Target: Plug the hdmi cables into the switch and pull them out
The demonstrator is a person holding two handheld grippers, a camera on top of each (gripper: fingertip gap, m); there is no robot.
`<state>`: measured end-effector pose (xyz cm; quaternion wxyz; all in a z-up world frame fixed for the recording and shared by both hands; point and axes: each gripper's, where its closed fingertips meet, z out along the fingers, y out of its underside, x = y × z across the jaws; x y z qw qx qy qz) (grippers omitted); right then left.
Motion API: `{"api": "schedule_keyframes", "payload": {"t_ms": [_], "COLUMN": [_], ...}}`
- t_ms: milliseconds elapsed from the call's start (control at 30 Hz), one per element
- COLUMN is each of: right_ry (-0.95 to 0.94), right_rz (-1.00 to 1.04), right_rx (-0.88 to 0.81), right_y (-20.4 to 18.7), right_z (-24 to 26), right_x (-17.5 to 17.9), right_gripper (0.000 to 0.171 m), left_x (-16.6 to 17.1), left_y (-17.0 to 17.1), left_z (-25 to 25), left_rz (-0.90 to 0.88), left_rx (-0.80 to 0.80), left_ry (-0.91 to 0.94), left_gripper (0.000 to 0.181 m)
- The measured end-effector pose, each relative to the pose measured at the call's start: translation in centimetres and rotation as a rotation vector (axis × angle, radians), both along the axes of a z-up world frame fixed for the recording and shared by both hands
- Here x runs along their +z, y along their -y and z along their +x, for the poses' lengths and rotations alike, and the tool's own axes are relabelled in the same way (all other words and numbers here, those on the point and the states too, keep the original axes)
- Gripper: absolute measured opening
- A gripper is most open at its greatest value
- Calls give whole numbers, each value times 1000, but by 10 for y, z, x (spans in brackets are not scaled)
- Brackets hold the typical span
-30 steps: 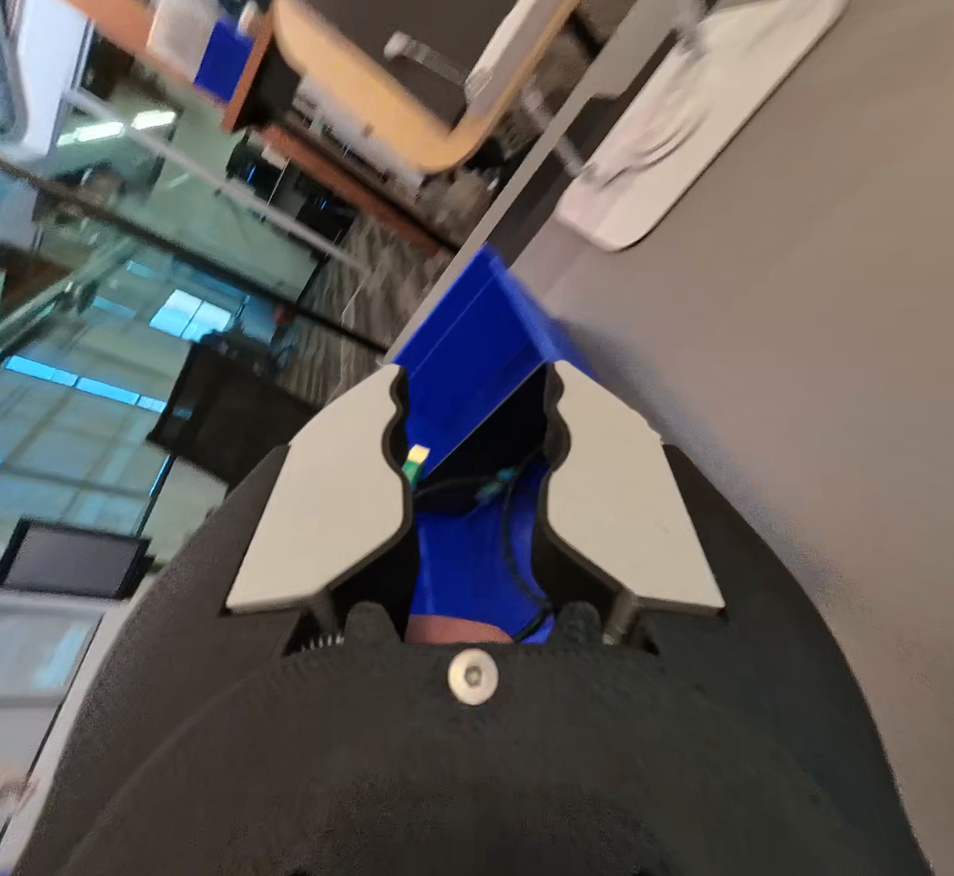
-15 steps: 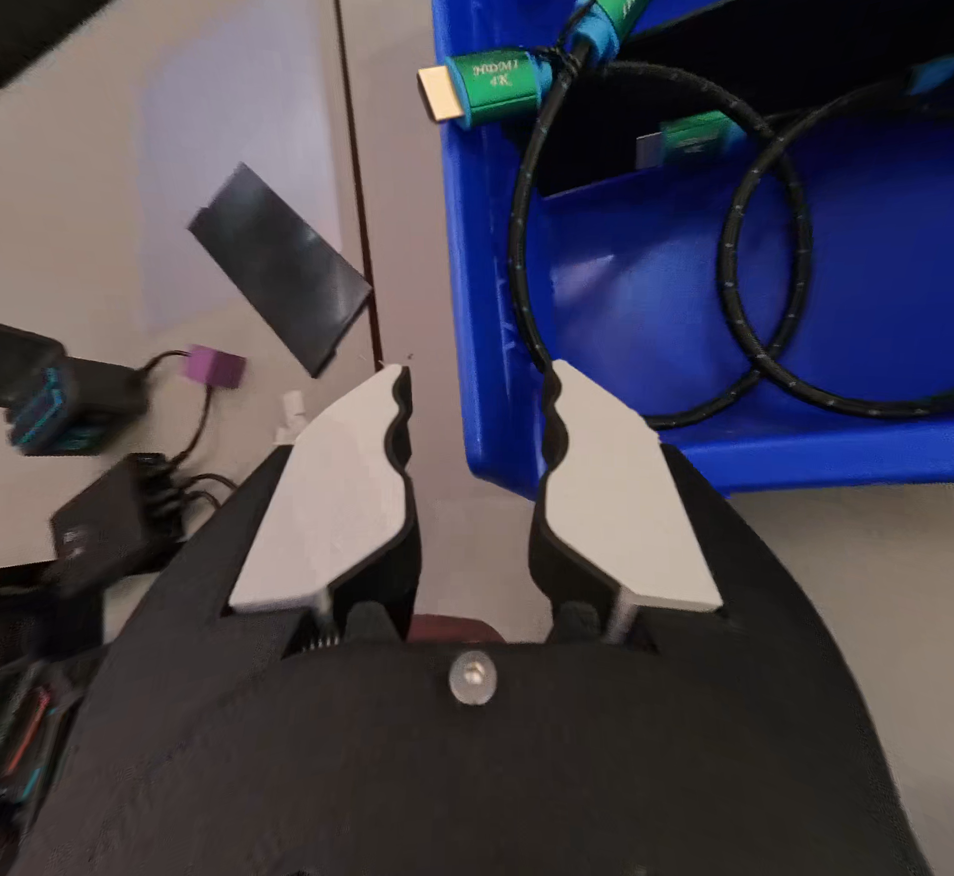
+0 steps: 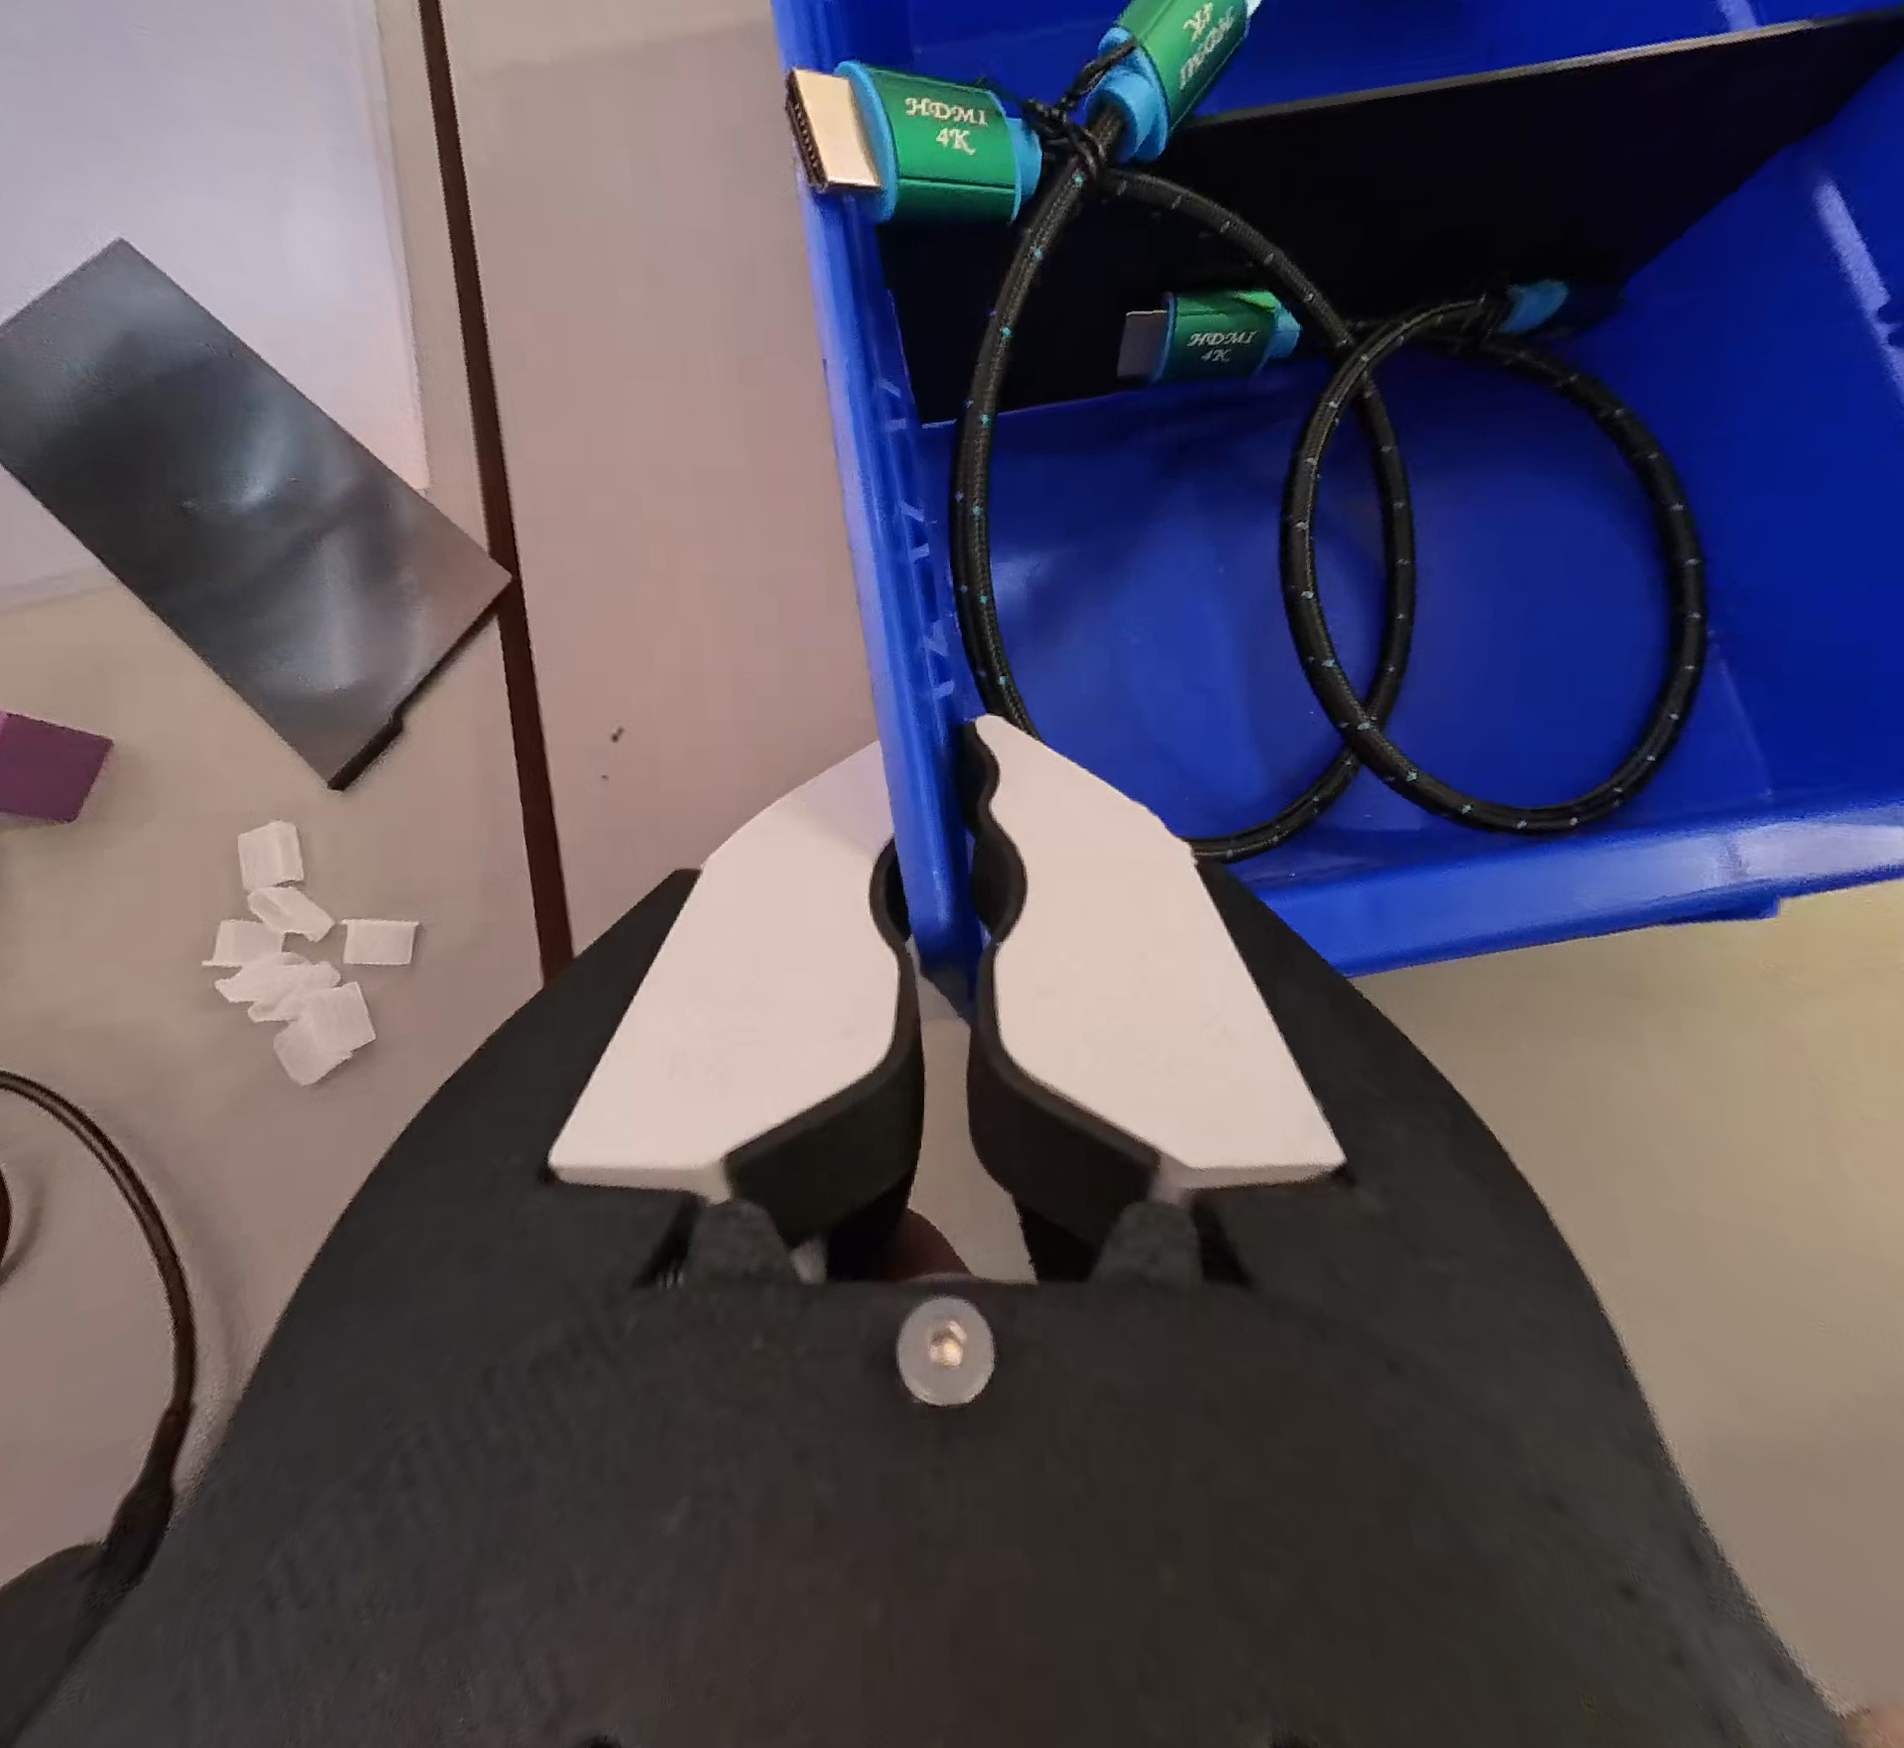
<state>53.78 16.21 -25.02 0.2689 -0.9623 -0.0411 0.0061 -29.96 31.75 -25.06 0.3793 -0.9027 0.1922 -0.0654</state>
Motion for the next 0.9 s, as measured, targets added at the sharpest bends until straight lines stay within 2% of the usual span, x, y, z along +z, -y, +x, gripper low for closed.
{"api": "schedule_keyframes", "payload": {"t_ms": [33,333,900], "right_ry": [-1,-27,-67], "right_rz": [2,43,109], "right_rx": [2,18,148], "right_y": [1,16,20], "right_z": [-2,-32,-136], "right_x": [0,0,0], "right_gripper": [8,6,16], "left_x": [1,17,38], "left_y": [1,13,71], "left_z": [2,12,2], "left_rz": [7,76,141], "left_rx": [-1,25,72], "left_ry": [10,98,189], "left_gripper": [3,4,5]}}
